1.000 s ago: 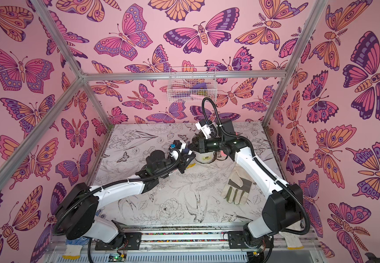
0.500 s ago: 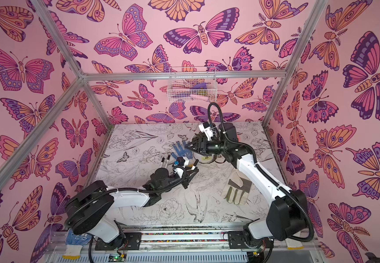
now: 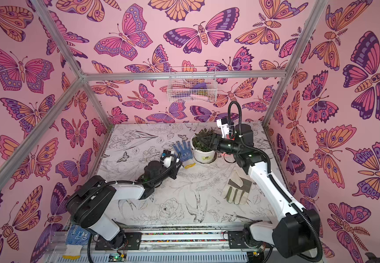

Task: Insert the pens into the pen caps
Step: 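Carry the capped marker with the left gripper down beside the blue glove and release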

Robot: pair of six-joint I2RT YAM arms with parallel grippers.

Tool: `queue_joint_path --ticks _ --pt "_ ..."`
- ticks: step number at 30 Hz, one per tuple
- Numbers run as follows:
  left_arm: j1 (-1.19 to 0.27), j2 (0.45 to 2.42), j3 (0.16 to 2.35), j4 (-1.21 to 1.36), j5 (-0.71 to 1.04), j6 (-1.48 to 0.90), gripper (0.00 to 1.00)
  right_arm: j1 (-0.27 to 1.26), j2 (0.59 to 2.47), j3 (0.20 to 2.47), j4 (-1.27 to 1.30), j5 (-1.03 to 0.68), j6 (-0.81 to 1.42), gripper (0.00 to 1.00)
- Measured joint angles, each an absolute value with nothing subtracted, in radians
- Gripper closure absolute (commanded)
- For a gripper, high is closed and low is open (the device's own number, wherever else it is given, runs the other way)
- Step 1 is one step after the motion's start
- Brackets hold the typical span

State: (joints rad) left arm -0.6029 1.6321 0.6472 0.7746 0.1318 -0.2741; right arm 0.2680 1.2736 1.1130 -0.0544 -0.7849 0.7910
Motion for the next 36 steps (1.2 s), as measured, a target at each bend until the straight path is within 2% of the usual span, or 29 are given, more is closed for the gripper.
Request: queue_joint_path --ticks 7,13,21,23,25,36 --pt "-0.534 1.740 0.955 0.470 0.121 -0.172 1.00 0.268 1.274 1.112 -0.086 -0.775 0.773 0.41" --pt "-0.516 1.903 1.083 0.302 0.110 -0.115 1.00 0.268 1.274 1.112 -0.133 -0.770 0.743 0.42" --pt "-0.517 1.952 1.102 0.200 0.101 -0.117 0.85 0.268 1.274 1.112 -0.186 -0.757 0.708 0.42" --pt "-0.517 1.953 1.102 0.194 0.096 -0.123 0.72 0.268 1.274 1.112 -0.194 -0.752 0.702 0.43" --pt "-0.517 1.956 1.105 0.182 0.089 -0.135 0.68 0.268 1.274 1.112 -0.200 -0.747 0.699 0.43" --pt "-0.517 1.989 1.129 0.141 0.078 -0.147 0.65 0.260 1.274 1.112 -0.231 -0.722 0.682 0.44"
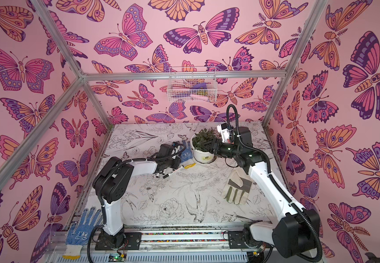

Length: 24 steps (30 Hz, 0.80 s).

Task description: Insert the pens into the pen caps

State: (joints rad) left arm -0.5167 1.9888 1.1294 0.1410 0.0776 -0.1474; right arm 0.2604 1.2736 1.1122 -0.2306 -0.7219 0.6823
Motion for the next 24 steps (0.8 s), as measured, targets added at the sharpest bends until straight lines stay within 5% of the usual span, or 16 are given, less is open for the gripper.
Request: queue_joint_path --ticks 9,18,24 --pt "-0.517 1.888 1.127 0.134 0.081 -0.163 0.58 0.244 1.233 1.090 -0.260 -0.608 0.672 0.43" --pt "-0.516 1.340 0.740 0.233 -0.156 -0.279 0.51 0.229 1.020 0.784 -0.238 0.126 0.521 0.41" --pt "-0.370 1.006 0.535 0.117 -0.424 -0.262 0.45 0.229 1.155 0.533 0.012 0.538 0.370 0.40"
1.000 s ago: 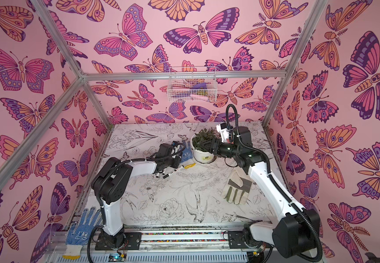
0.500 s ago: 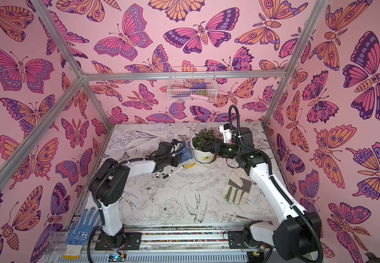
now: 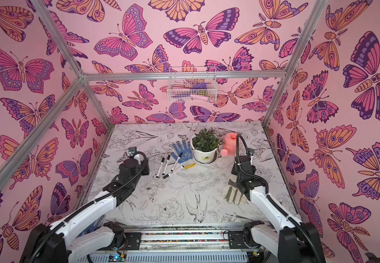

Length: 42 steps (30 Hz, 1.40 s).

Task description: Insert the pens into the pen caps

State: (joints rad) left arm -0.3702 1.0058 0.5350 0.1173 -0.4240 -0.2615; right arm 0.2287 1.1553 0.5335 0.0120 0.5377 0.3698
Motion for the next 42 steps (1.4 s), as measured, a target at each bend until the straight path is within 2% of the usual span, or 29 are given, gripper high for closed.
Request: queue_joint_path --ticks 1,2,3,7,8,11,12,19,23,30,33,42 --pt "-0.334 0.982 0.522 0.105 -0.453 -0.251 0.42 0.229 1.204 0.530 0.037 0.581 0.350 0.40" --pt "-0.299 0.968 0.510 0.098 -0.488 -0.242 0.26 0.229 1.263 0.532 0.070 0.624 0.330 0.40" --pt "-0.271 0.966 0.501 0.091 -0.526 -0.241 0.01 0.229 1.319 0.539 0.100 0.658 0.311 0.40" --pt "-0.211 1.051 0.436 0.197 -0.613 -0.215 0.01 0.229 1.451 0.522 0.327 0.721 0.193 0.37" --pt "-0.207 1.085 0.410 0.253 -0.624 -0.200 0.02 0.226 1.461 0.506 0.391 0.717 0.167 0.20" --pt "-0.200 1.240 0.345 0.396 -0.633 -0.149 0.01 0.213 1.511 0.472 0.582 0.703 0.098 0.12" --pt "-0.197 1.285 0.345 0.427 -0.625 -0.133 0.01 0.206 1.516 0.466 0.603 0.688 0.086 0.01" --pt "-0.152 1.477 0.345 0.801 -0.448 0.019 0.00 0.015 1.512 0.398 0.776 0.345 0.080 0.01" --pt "-0.089 1.507 0.285 0.936 -0.357 0.017 0.00 0.010 1.518 0.375 0.815 0.237 0.078 0.01" --pt "-0.041 1.552 0.327 0.912 -0.282 0.001 0.01 0.011 1.517 0.376 0.819 0.178 0.078 0.01" --pt "-0.040 1.553 0.323 0.978 -0.246 0.006 0.01 0.011 1.517 0.376 0.819 0.170 0.078 0.01" --pt "-0.029 1.553 0.319 0.960 -0.075 0.046 0.01 0.011 1.517 0.376 0.819 0.163 0.078 0.01"
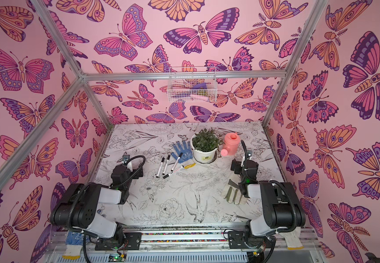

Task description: Insert the pens into the pen caps

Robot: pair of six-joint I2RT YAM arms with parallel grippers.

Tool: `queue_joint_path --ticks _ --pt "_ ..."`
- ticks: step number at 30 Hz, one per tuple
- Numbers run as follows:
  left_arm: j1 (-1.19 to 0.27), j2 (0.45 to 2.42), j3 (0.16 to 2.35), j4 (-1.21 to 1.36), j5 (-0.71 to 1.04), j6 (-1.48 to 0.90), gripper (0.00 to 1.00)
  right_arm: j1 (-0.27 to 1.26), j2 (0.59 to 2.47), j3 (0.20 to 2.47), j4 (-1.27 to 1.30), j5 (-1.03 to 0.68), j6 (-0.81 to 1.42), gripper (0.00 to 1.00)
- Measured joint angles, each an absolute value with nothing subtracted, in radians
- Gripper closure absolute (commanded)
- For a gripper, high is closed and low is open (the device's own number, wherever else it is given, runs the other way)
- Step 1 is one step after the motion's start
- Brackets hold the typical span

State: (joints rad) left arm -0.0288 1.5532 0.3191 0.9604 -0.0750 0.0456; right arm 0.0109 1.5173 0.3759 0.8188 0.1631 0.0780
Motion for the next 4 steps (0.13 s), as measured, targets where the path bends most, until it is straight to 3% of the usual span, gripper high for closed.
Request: queue_joint_path --ticks 4 --pt "0.017 1.553 0.367 0.933 -0.005 0.038 0.01 0.011 1.517 0.376 0.819 0.163 0.078 0.01"
